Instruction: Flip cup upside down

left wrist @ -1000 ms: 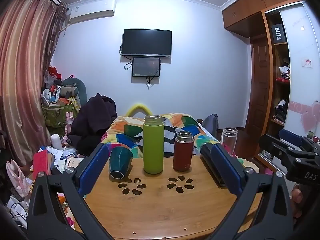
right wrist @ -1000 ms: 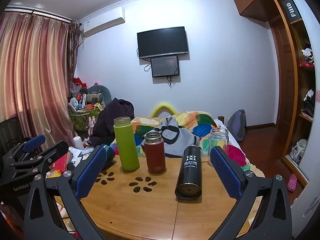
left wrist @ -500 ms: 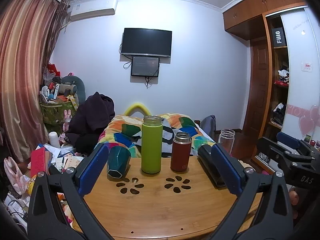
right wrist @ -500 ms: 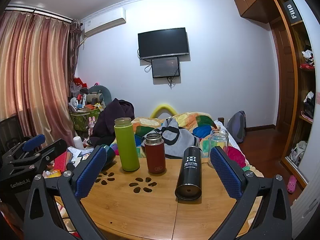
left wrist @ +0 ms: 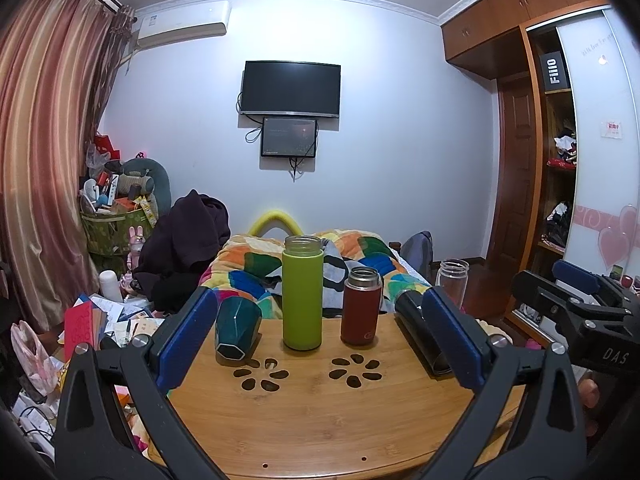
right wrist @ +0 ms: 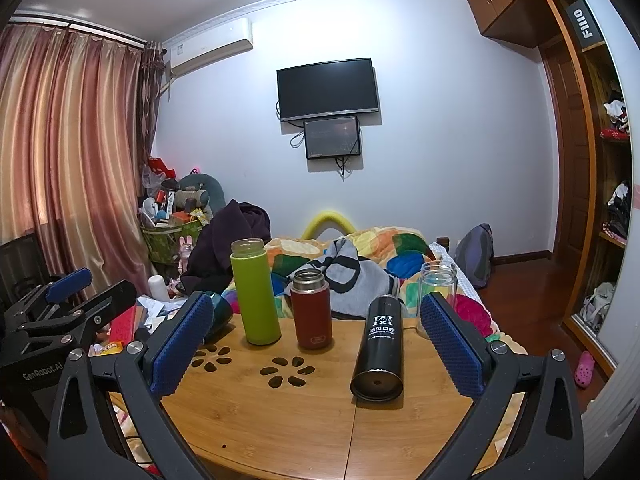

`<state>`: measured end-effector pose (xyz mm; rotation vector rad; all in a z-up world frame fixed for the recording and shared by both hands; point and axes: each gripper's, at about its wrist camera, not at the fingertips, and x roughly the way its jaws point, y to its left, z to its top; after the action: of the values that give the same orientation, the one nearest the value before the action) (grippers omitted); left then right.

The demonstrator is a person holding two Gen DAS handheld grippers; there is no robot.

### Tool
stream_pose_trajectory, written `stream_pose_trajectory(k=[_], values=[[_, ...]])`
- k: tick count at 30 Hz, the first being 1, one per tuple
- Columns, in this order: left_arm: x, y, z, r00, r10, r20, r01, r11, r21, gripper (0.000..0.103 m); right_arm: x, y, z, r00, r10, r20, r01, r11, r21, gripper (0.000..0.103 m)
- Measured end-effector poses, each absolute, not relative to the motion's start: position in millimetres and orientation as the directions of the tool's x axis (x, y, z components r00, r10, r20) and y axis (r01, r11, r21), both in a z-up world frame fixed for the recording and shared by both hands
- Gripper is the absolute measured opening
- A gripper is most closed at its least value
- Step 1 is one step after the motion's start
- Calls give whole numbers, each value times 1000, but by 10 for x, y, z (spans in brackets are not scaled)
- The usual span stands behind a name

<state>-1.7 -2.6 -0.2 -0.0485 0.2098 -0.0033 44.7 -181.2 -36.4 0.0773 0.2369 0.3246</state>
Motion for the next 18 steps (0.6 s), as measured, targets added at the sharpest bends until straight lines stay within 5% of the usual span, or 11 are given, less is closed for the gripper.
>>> stream_pose_trajectory(k=[18], values=[[-42,-51,31,979,-3,-206,-7,999,-47,103,446,-1814,-358,921,325,-217,-307,945,113,103]])
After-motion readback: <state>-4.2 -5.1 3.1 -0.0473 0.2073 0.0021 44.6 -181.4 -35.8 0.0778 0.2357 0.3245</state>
